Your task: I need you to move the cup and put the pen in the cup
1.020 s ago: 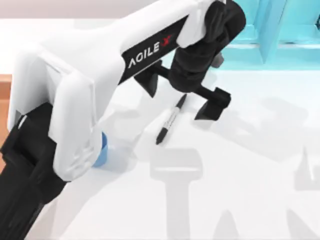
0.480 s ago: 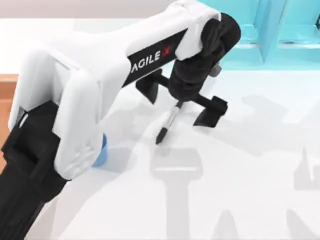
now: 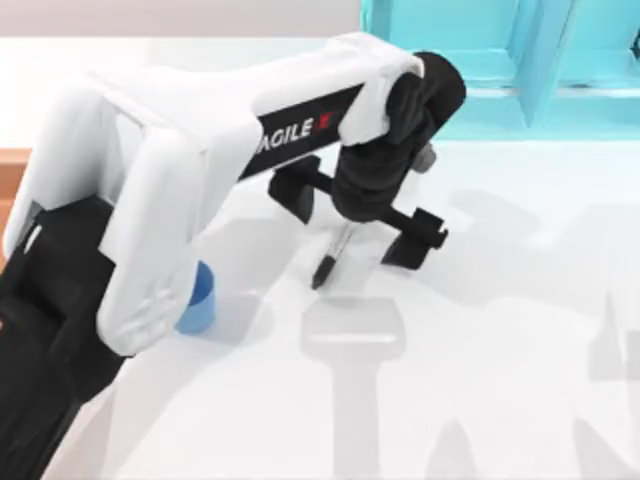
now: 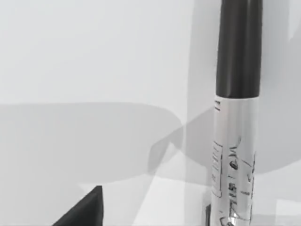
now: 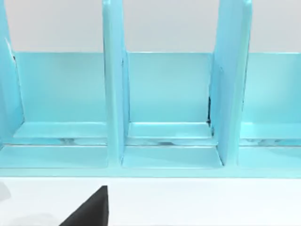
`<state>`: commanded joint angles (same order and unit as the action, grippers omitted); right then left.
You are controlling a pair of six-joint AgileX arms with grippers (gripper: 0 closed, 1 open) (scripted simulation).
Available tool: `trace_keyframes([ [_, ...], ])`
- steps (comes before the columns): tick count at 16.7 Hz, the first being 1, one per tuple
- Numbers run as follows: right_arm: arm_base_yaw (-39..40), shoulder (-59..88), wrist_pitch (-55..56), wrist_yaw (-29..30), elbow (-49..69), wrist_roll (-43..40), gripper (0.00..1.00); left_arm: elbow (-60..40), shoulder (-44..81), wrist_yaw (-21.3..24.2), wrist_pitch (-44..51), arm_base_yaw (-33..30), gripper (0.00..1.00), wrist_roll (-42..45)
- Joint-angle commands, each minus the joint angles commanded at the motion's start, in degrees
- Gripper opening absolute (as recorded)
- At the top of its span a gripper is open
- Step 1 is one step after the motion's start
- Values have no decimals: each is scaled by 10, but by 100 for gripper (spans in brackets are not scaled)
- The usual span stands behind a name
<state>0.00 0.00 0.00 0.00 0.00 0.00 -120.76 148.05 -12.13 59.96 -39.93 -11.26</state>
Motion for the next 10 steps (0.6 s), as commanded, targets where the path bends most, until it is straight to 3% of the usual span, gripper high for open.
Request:
trace_keyframes([
  [3, 0, 0, 0, 0, 0, 0, 100, 0, 0, 0, 0, 0, 100, 0],
  [10, 0, 0, 0, 0, 0, 0, 100, 0, 0, 0, 0, 0, 47, 0],
])
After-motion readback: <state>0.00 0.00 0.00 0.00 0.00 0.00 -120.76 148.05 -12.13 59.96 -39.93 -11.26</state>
